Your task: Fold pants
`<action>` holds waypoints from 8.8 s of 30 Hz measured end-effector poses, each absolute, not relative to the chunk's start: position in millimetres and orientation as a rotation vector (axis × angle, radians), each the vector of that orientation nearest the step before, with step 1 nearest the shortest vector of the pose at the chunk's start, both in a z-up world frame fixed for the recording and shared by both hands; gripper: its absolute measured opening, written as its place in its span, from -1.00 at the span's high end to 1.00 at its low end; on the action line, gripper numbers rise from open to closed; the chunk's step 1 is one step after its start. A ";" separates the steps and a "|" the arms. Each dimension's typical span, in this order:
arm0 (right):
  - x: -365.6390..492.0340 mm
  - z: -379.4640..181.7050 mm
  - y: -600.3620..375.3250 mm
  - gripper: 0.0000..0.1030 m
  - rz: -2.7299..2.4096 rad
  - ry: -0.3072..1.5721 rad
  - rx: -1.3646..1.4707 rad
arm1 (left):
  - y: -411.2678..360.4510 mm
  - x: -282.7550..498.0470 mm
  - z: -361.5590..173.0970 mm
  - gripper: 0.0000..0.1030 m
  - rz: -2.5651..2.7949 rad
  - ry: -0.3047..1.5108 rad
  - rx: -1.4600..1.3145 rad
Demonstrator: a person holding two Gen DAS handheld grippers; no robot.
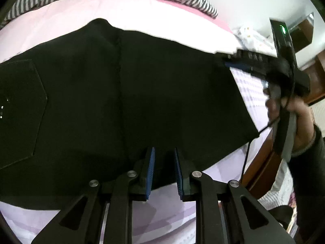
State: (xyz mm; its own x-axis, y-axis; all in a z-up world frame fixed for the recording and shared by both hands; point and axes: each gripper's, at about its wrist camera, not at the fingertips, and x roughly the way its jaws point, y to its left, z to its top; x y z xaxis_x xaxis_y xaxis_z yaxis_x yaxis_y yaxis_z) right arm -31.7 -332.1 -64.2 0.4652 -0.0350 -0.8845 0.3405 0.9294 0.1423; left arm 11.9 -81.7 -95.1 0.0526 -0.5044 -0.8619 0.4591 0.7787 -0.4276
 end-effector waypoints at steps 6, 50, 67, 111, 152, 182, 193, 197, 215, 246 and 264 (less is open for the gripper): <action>-77.1 -67.9 -319.0 0.25 -0.190 1.133 0.313 | -71.7 16.6 -95.8 0.57 -0.727 1.332 -0.095; -89.1 -72.6 -175.6 0.14 0.162 1.150 0.440 | 243.9 13.2 -123.4 -0.15 -0.067 1.138 -1.063; -90.1 -76.8 -174.5 0.14 0.162 1.146 0.473 | 243.9 24.2 -127.4 -0.51 -0.153 0.994 -1.119; -104.8 -48.2 -208.4 0.14 0.118 1.033 0.540 | 140.9 39.3 -25.3 0.75 -0.173 0.957 -0.607; -149.4 -48.2 -330.7 0.14 -0.016 0.957 0.760 | -152.8 -18.4 -21.8 0.02 -0.825 1.142 0.091; -45.0 -105.0 -332.9 0.17 0.332 1.091 0.826 | -81.5 13.9 -79.9 -0.03 -0.645 1.222 0.076; -74.6 -45.5 -299.0 0.75 0.194 0.995 0.688 | -52.6 18.8 -57.3 -0.03 -0.625 1.162 -0.019; -86.6 -15.7 -297.2 0.77 0.194 0.944 0.678 | -40.6 23.0 -42.8 -0.04 -0.616 1.116 -0.071; -114.9 -52.8 -370.1 0.78 -0.054 0.989 0.721 | -95.7 25.4 -57.3 -0.04 -0.698 1.127 0.068; -163.9 -23.1 -344.5 0.62 -0.180 0.976 0.634 | -113.5 -3.7 -77.2 -0.08 -0.597 1.106 0.262; -194.7 -39.7 -345.3 0.82 -0.272 0.995 0.678 | -99.8 -13.7 -76.8 -0.08 -0.647 1.127 0.281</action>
